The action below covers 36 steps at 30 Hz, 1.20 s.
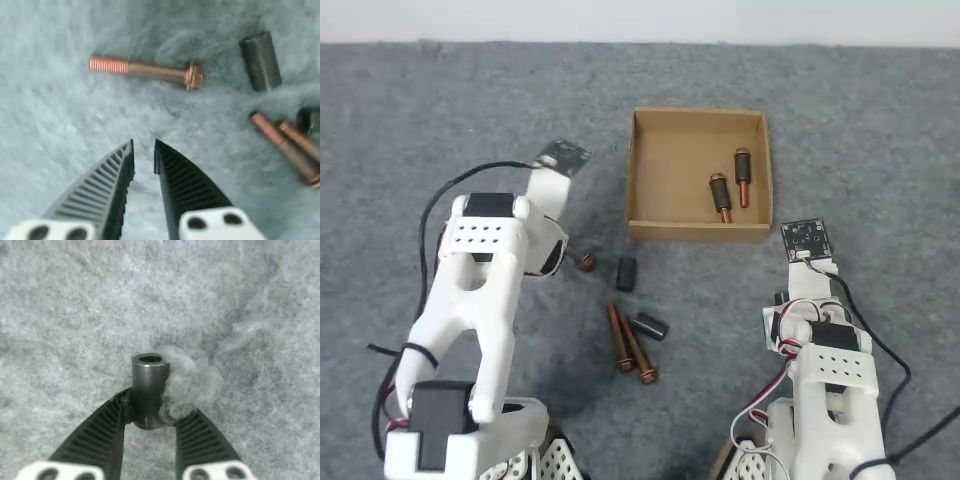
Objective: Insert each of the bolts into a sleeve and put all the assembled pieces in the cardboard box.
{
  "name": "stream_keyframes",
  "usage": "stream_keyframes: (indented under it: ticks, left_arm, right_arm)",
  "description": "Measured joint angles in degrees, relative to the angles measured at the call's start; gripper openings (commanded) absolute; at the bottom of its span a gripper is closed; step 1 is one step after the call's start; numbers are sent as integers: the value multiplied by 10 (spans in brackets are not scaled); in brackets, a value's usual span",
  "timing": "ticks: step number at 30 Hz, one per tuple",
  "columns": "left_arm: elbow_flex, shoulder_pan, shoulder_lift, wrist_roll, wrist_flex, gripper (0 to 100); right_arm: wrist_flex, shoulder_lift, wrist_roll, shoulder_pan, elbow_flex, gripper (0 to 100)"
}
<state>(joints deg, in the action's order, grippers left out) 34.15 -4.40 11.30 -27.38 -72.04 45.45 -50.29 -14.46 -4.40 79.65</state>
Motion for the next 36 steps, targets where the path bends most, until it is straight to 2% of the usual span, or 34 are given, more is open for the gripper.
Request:
stream_keyframes:
  ticks: [7,12,18,27,36]
  left_arm:
    - [0,-1,0,-200,45,61]
    - [0,-1,0,-275,62,141]
    - [0,-1,-19,-282,87,172]
    - [-99,0,-208,-283,119,150]
    - [-176,0,-283,-285,119,145]
  right_arm:
    - [0,0,0,0,0,6]
    - [0,0,0,0,0,6]
    - [0,0,0,0,0,6]
    - [0,0,-18,0,0,6]
    - [0,0,-18,0,0,6]
